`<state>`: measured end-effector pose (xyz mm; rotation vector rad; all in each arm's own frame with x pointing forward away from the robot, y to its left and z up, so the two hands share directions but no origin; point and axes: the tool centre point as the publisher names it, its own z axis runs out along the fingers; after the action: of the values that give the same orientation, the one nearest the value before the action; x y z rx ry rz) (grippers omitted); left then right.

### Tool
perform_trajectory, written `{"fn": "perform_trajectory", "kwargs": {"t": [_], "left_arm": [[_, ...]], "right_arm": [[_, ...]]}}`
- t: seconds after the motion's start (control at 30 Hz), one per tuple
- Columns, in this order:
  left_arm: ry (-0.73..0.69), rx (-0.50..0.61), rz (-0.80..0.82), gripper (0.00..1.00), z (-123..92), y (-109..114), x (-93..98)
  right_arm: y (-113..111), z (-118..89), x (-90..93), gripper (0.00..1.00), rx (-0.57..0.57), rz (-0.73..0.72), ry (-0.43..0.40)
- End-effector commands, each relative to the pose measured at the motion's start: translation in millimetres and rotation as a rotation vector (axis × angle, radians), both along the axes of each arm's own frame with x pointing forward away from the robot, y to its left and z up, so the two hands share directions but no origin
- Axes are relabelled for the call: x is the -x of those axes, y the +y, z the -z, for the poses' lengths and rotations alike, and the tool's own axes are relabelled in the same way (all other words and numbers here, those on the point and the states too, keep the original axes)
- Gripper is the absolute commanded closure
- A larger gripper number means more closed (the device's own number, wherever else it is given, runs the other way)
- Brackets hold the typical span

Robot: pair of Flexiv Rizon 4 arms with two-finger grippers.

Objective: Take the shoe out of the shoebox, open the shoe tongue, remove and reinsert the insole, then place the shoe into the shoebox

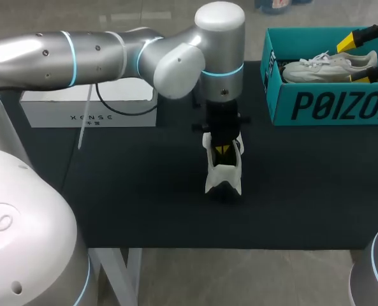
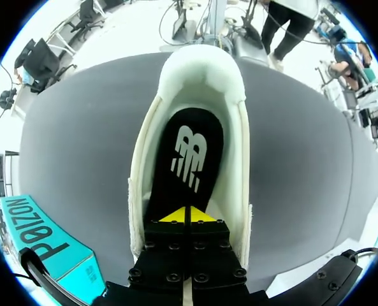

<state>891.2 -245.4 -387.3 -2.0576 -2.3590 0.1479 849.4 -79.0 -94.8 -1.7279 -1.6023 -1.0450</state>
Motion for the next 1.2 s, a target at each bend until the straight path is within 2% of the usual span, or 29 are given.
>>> {"fn": "perform_trajectory", "kwargs": {"t": [0.03, 0.13, 0.2, 0.27, 0.3, 0.37, 0.4, 1.0, 1.2], "left_arm": [[0.012, 0.002, -0.010, 1.00, 2.4, 0.4, -9.8], [0.019, 0.004, -0.017, 1.00, 1.6, 1.1, -10.8], [0.021, -0.003, -0.016, 0.57, 1.3, 1.3, -9.2], [0.025, -0.006, -0.013, 0.53, 0.9, 1.2, -8.2], [0.026, -0.008, -0.013, 0.42, 0.8, 1.2, -8.0], [0.027, -0.010, -0.014, 0.09, 0.2, 1.1, -8.5], [0.028, -0.011, -0.016, 0.00, -0.2, 1.1, -9.0], [0.050, 0.001, 0.020, 0.00, -21.4, 2.9, -6.5], [0.043, -0.007, 0.006, 0.00, -22.0, 2.3, -16.9]], "right_arm": [[0.4, 0.1, -0.7, 0.00, 0.003, 0.000, 0.002], [0.4, 0.1, -0.7, 0.00, 0.003, 0.000, 0.002], [0.4, 0.1, -0.7, 0.00, 0.003, 0.000, 0.002], [0.4, 0.1, -0.7, 0.00, 0.003, 0.000, 0.002], [0.4, 0.1, -0.7, 0.00, 0.003, 0.000, 0.002], [0.4, 0.1, -0.7, 0.00, 0.003, 0.000, 0.002], [0.4, 0.1, -0.7, 0.00, 0.003, 0.000, 0.002], [0.4, 0.1, -0.7, 0.00, 0.003, 0.000, 0.002], [0.4, 0.1, -0.7, 0.00, 0.003, 0.000, 0.002]]}}
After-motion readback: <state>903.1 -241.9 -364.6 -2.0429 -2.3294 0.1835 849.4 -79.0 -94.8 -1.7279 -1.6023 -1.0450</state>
